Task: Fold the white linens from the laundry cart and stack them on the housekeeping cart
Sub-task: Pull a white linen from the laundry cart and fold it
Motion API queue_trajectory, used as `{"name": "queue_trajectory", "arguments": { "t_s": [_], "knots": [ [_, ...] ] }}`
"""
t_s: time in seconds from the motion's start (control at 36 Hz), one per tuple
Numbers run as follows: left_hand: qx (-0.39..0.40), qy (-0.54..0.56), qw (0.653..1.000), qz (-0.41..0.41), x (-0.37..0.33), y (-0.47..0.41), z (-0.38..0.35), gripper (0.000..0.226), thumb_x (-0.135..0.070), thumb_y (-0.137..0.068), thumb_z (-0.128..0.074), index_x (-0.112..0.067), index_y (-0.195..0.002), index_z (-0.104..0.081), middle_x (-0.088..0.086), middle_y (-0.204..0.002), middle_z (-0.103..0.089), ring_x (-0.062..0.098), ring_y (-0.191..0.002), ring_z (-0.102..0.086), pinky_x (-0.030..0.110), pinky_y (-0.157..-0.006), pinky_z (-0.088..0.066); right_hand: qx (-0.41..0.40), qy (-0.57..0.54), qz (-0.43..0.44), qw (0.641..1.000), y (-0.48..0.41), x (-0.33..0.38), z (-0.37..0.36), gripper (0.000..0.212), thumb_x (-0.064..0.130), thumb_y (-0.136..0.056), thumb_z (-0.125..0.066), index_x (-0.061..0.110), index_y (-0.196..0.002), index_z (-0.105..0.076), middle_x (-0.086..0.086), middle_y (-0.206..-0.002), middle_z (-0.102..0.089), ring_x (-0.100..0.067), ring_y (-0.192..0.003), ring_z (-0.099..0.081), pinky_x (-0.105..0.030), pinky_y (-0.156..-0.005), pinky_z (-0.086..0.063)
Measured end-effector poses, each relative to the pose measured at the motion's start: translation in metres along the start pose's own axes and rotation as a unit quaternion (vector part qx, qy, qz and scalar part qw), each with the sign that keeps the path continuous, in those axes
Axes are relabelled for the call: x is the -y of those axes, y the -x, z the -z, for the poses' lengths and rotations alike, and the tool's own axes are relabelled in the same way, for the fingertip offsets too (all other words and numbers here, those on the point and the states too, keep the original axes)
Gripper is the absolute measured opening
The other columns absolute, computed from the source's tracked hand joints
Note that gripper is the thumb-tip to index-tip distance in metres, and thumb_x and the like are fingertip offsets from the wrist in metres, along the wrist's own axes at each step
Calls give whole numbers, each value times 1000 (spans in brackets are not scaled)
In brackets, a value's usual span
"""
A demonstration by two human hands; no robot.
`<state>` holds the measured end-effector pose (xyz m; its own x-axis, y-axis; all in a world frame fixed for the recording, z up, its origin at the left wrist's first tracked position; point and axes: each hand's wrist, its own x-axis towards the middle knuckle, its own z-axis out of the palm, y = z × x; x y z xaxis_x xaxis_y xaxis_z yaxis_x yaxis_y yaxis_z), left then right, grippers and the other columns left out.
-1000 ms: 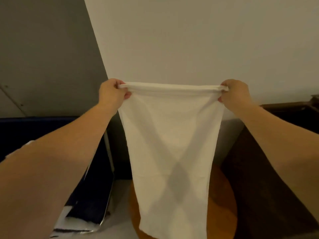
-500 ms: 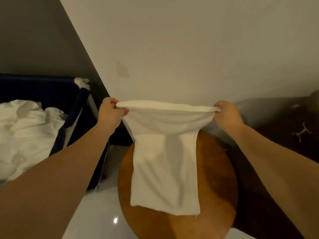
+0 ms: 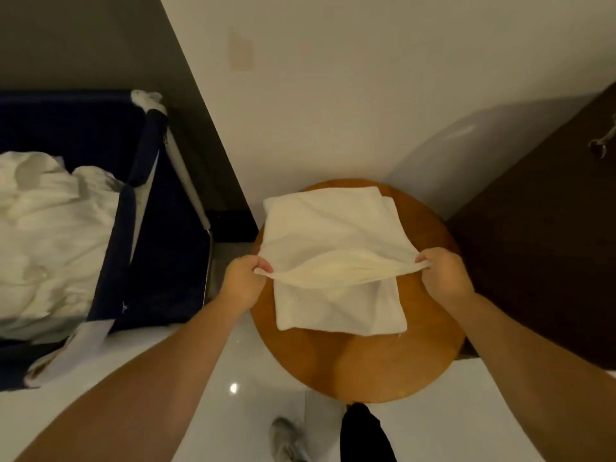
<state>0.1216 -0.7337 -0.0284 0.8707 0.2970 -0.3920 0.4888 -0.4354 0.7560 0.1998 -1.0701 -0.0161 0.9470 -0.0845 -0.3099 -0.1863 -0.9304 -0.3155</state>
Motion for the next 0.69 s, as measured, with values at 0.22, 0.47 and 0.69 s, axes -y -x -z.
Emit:
{"name": "queue_trajectory", "arguments": {
  "t_s": [0.22, 0.47, 0.69],
  "knots": [
    [20, -70, 997, 10, 71, 16, -32, 32, 19, -82, -50, -8, -74, -64, 3, -94, -59, 15, -90, -54, -2, -71, -35, 65, 4, 24, 998, 21, -52, -64, 24, 3, -87, -52, 25, -93, -60, 4, -98, -55, -21, -93, -58, -32, -82, -50],
    [108, -245, 955, 131, 102, 5, -69, 25, 4, -84, -54, -18, -91, -65, 8, -109, -60, 24, -99, -58, 31, -88, -51, 240, 170, 0, 956, 17, -57, -99, 21, 10, -95, -51, 10, -114, -59, -6, -117, -54, -22, -106, -54, -29, -96, -43],
    [75, -346, 934, -56, 82, -25, -120, 64, -52, -98, -35, -24, -153, -15, 4, -162, 1, 24, -149, 7, 47, -117, 5, 107, 76, 192, 973, -15, -6, -129, 41, 26, -99, -44, 13, -138, -49, -11, -144, -44, -28, -132, -41, -32, -109, -32]
  ]
}}
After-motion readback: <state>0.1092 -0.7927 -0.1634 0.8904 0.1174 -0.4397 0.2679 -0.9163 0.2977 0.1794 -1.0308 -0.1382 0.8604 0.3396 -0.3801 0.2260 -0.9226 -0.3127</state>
